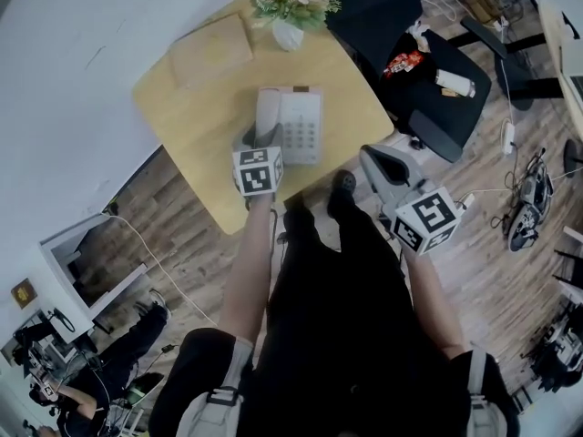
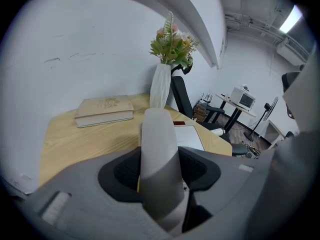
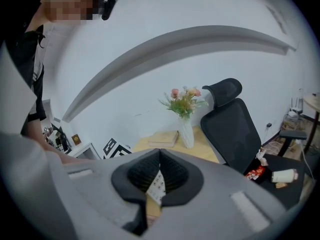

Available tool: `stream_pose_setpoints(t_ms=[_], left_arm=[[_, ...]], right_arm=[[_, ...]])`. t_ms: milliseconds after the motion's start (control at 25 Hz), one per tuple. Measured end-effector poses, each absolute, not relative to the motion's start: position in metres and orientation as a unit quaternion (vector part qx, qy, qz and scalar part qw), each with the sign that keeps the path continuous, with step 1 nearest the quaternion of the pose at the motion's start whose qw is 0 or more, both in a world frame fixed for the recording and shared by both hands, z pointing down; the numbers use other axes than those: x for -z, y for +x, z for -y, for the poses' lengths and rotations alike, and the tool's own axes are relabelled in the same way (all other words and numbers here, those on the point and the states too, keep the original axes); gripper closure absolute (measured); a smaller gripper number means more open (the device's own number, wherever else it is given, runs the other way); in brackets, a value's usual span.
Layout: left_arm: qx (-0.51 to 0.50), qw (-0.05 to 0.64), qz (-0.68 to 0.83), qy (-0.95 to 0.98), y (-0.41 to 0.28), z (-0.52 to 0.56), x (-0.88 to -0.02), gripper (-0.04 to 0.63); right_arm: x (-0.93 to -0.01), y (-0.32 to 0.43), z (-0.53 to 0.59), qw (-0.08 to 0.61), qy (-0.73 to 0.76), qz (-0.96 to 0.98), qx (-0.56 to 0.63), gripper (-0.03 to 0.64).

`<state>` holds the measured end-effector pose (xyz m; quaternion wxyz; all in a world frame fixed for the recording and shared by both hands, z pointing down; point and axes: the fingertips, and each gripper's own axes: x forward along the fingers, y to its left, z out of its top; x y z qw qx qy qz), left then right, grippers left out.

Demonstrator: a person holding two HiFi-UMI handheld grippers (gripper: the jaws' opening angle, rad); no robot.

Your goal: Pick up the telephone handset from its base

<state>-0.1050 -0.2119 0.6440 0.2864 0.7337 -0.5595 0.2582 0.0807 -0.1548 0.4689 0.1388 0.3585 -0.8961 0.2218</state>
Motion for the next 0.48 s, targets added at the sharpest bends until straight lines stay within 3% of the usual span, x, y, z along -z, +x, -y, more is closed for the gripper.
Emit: stream_pose_setpoints(t_ms=[480], left_arm=[[-0.217,0.260,0.525,0.781,-0.108,0.200,-0.584,0.374]], right_arm=[[-0.437,0.064,0.139,0.101,0.402,0.889,-0.194,0.614]])
